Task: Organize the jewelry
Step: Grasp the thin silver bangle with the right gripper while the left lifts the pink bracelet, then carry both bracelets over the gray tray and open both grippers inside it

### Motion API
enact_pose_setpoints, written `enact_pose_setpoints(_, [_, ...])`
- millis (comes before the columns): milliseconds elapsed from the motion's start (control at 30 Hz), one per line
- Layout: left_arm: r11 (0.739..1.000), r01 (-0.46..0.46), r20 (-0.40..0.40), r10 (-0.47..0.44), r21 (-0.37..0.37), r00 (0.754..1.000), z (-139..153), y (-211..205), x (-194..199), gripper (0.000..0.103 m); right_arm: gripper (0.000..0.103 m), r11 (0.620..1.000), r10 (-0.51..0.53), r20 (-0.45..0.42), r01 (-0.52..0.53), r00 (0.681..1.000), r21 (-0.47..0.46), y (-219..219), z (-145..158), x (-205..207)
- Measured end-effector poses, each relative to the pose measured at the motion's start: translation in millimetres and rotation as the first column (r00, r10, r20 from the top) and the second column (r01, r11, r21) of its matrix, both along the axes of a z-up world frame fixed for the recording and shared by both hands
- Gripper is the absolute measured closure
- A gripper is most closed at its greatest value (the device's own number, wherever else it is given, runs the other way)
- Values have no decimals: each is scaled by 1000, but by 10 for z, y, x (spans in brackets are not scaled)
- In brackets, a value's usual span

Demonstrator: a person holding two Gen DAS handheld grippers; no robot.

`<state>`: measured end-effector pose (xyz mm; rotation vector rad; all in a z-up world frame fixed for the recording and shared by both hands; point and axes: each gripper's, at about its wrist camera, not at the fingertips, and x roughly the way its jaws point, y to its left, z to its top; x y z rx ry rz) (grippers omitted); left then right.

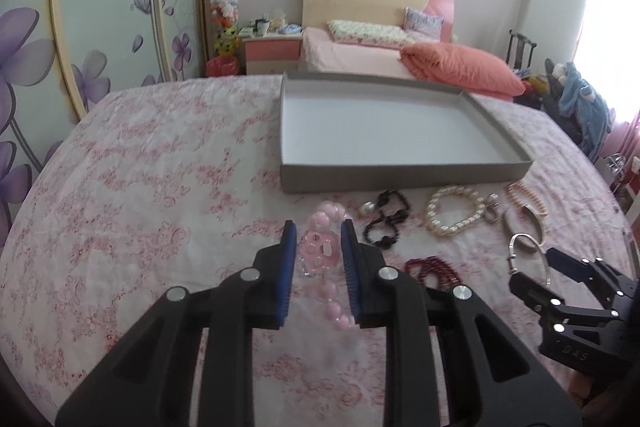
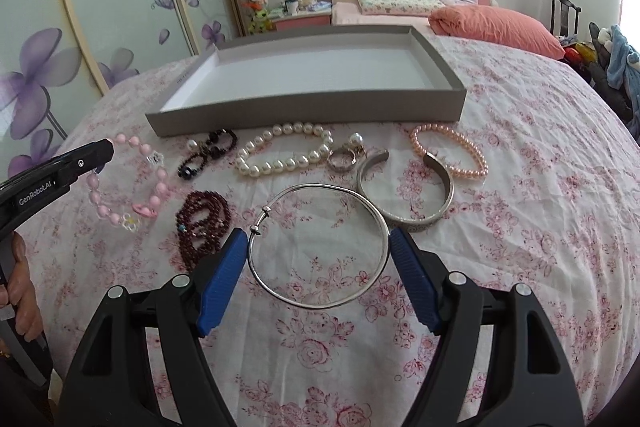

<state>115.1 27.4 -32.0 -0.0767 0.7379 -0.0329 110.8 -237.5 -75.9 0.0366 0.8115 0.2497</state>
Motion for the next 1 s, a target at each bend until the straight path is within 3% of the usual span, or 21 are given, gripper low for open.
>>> enact_pose_setpoints(600, [998,53,96,-51,-14,994,317,-166,-119,80,30,1000,-9,130,7,991,12,-44,294,-37])
enact_pose_setpoints(1000, [998,57,154,-57,4,986,586,-284,137,80,30,999,-36,264,40,964,-12,-146,646,221])
